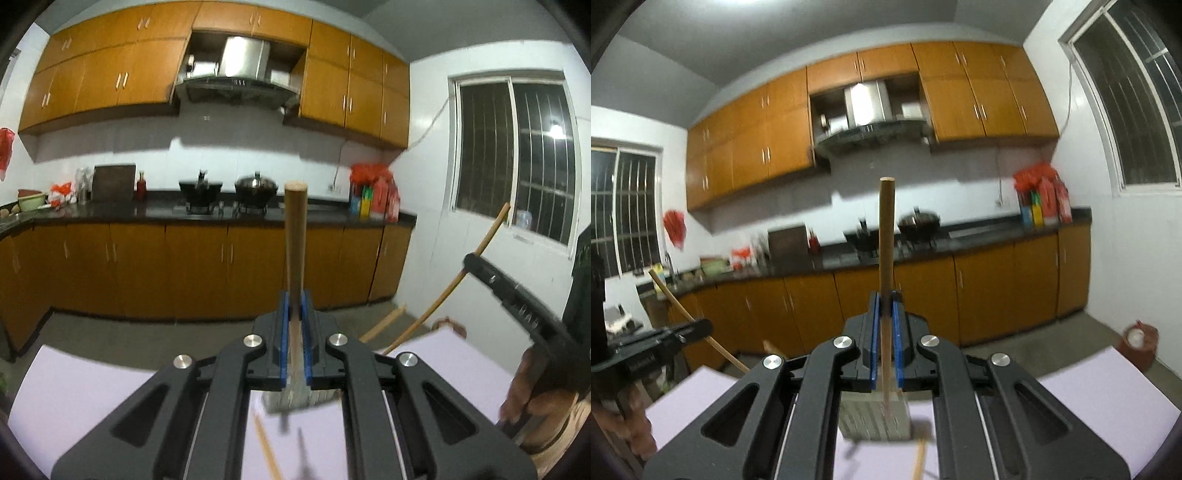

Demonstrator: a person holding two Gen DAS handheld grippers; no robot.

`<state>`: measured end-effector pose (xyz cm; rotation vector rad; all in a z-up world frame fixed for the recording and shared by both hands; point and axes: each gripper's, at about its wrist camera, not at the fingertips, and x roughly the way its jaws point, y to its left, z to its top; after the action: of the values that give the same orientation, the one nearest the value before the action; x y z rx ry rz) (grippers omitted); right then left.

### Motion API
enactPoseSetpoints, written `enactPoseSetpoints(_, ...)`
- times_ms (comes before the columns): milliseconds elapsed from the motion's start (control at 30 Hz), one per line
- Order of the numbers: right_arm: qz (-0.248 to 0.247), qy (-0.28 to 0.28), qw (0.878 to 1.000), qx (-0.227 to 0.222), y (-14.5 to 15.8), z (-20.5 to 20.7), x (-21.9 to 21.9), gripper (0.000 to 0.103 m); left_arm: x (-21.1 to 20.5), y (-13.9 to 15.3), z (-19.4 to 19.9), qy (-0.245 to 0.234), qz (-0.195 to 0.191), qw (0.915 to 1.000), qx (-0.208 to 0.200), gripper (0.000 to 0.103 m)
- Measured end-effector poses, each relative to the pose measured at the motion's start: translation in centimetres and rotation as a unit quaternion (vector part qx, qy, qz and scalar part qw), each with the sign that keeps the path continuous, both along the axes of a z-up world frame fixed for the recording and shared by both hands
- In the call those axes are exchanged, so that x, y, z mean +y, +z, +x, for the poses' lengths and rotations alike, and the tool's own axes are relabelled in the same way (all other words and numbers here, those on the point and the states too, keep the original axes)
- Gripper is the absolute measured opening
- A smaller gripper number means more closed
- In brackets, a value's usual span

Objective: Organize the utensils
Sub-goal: 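Lift both held chopsticks upright and carry them over the grey holder, then open both tools to drop the chopsticks into the grey holder, then lower both open tools back to the loose chopsticks on the table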

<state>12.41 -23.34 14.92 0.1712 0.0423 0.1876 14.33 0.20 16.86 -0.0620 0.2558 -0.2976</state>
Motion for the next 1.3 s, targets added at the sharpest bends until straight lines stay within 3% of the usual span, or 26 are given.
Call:
enactPoseSetpoints(200, 0.005, -0.005, 1.000, 0.001, -1.3, 4.4, 1.2, 0.007, -1.8, 0.2, 4.0, 0.015, -0.006, 0.9997, -0.015, 0.007)
enactPoseSetpoints(533, -0.012, 0.016, 0.996, 0.089, -5.8, 8.7, 2.4, 0.008, -2.6, -5.6, 8.8, 0.010, -0.001, 0.9985, 0.054, 0.008)
enactPoseSetpoints(633, -0.018, 0.017, 0.996, 0.091, -5.6, 8.3, 2.6, 0.019, -1.9, -6.1, 9.0, 0.013, -0.009, 0.9981, 0.060, 0.010)
enactPoseSetpoints(667, -0.016, 0.015, 0.996, 0.088, -5.4, 7.9, 2.5, 0.030, -1.8, -6.1, 8.9, 0.013, -0.010, 0.9981, 0.060, 0.011)
enactPoseSetpoints(700, -0.013, 0.013, 0.996, 0.084, -5.1, 7.6, 2.4, 0.034, -1.7, -6.0, 8.8, 0.014, -0.012, 0.9981, 0.059, 0.013)
enactPoseSetpoints(733, -0.011, 0.014, 0.997, 0.079, -4.7, 7.3, 2.3, 0.034, -1.4, -5.9, 8.4, 0.014, -0.014, 0.9982, 0.057, 0.017)
enactPoseSetpoints(967, -0.003, -0.010, 0.998, 0.070, -3.4, 3.0, 0.1, 0.034, 0.8, -4.3, 4.2, 0.023, -0.037, 0.9985, 0.034, 0.020)
enactPoseSetpoints(1067, -0.013, -0.027, 0.994, 0.102, -5.7, 1.2, -1.4, 0.034, 2.5, -5.4, 1.6, 0.038, -0.036, 0.9977, 0.044, 0.026)
enactPoseSetpoints(1133, -0.021, -0.033, 0.987, 0.156, -8.9, 1.0, -2.2, 0.034, 3.3, -7.4, 0.3, 0.055, -0.021, 0.9962, 0.064, 0.027)
enactPoseSetpoints(1200, -0.024, -0.019, 0.972, 0.231, -13.1, 1.7, -2.6, 0.027, 3.8, -10.2, -0.1, 0.068, -0.002, 0.9928, 0.098, 0.026)
enactPoseSetpoints(1300, -0.025, 0.007, 0.949, 0.313, -18.3, 2.4, -2.2, 0.019, 4.4, -15.8, 0.5, 0.069, 0.012, 0.9805, 0.184, 0.024)
